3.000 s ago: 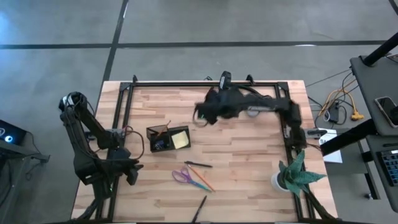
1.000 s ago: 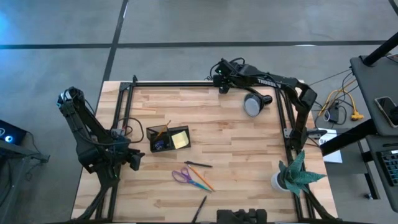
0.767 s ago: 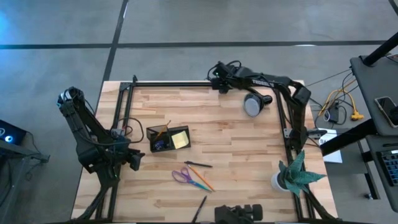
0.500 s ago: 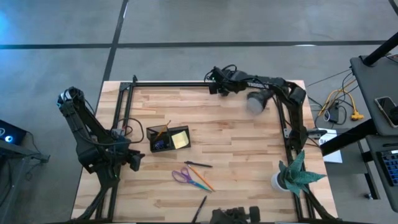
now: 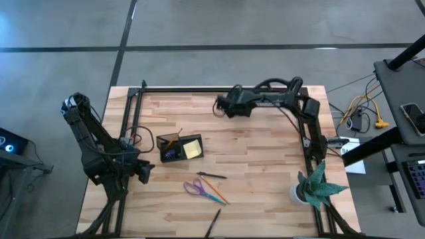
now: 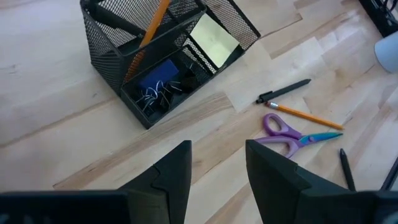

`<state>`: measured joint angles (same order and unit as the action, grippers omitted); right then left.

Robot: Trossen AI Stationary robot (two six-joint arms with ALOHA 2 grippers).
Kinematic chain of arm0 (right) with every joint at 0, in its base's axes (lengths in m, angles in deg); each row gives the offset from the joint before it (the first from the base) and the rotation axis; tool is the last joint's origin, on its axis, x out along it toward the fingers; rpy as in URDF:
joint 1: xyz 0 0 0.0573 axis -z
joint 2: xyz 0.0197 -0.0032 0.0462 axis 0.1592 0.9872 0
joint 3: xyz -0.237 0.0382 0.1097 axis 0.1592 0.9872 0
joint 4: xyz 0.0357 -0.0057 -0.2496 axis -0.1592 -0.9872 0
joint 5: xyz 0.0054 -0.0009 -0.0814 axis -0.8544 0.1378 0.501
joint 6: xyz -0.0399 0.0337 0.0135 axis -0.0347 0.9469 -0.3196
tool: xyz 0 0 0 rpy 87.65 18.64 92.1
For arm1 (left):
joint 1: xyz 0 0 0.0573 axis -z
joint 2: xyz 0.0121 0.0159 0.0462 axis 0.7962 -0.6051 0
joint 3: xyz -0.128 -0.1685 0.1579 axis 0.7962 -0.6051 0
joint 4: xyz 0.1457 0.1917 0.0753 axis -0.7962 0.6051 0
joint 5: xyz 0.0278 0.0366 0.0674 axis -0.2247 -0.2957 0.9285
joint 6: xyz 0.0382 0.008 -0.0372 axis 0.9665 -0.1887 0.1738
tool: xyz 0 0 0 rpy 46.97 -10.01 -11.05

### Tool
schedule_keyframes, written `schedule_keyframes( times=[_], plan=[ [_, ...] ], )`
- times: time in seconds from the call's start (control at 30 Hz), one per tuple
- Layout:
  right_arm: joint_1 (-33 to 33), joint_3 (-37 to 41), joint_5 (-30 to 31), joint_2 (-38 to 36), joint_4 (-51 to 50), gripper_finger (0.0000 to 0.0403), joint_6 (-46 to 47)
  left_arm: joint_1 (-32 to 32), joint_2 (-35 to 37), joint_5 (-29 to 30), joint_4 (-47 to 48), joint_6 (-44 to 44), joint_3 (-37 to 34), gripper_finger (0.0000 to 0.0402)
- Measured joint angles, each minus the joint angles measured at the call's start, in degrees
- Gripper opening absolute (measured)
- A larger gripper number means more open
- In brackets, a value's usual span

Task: Pick and place office supplies into organizer
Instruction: Adjust the black lamp

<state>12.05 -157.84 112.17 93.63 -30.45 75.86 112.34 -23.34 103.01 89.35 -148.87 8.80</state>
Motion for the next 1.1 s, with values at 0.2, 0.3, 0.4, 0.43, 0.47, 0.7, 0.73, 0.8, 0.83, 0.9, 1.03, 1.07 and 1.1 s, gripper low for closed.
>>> schedule_keyframes(
  times=[0.2, 0.3, 0.4, 0.43, 0.47, 0.7, 0.73, 0.8, 0.83, 0.9, 1.03, 1.07, 1.1],
  plan=[
    [-7.11, -0.18, 4.33, 6.62, -8.74, 0.0106, -0.91, 0.02, -0.02, -0.05, -0.1, 1.66, 0.0, 0.0132],
    [-9.91, -0.25, 6.69, 10.1, -12.24, 0.0106, -4.33, 0.03, -0.02, -0.05, -0.23, 3.25, 0.0, 0.0132],
    [-11.96, -0.55, 6.51, 11.85, -12.84, 0.0106, -5.38, 0.03, -0.02, -0.1, -0.35, 3.5, 0.0, 0.0132],
    [-12.35, -0.86, 5.51, 11.95, -12.98, 0.0106, -5.32, 0.07, -0.02, -0.1, -0.52, 3.52, 0.0, 0.0132],
    [-12.54, -1.26, 4.25, 12.04, -13.05, 0.0106, -5.26, 0.07, -0.02, -0.1, -0.67, 3.54, 0.0, 0.0132],
    [-12.74, -4.64, -1.43, 11.82, -10.93, 0.0136, -14.02, 0.08, -0.02, -0.12, -2.17, 6.75, 0.0, 0.0132],
    [-12.78, -4.74, -1.51, 11.82, -9.85, 0.014, -15.38, 0.11, -0.02, -0.12, -2.17, 6.84, 0.0, 0.0132],
    [-12.83, -4.73, -1.71, 11.88, -8.87, 0.0143, -16.5, 0.11, -0.02, -0.12, -2.17, 6.85, 0.0, 0.0132],
    [-12.85, -4.74, -1.7, 12.23, -8.77, 0.0144, -16.52, 0.11, -0.02, -0.12, -2.17, 6.84, 0.0, 0.0132],
    [-13.03, -4.76, -1.64, 12.32, -9.18, 0.0145, -15.92, 0.09, -0.02, -0.12, -2.22, 6.84, 0.0, 0.0132],
    [-13.84, -4.82, -1.48, 12.49, -9.2, 0.0153, -15.89, 0.09, -0.02, -0.12, -2.26, 7.0, 0.0, 0.0132],
    [-14.08, -4.9, -1.47, 12.55, -9.18, 0.0157, -15.88, 0.09, -0.02, -0.12, -2.4, 7.48, 0.0, 0.0132],
    [-14.36, -4.9, -1.49, 12.59, -9.2, 0.0161, -15.86, 0.09, -0.02, -0.12, -2.7, 7.96, 0.0, 0.0132]
  ],
)
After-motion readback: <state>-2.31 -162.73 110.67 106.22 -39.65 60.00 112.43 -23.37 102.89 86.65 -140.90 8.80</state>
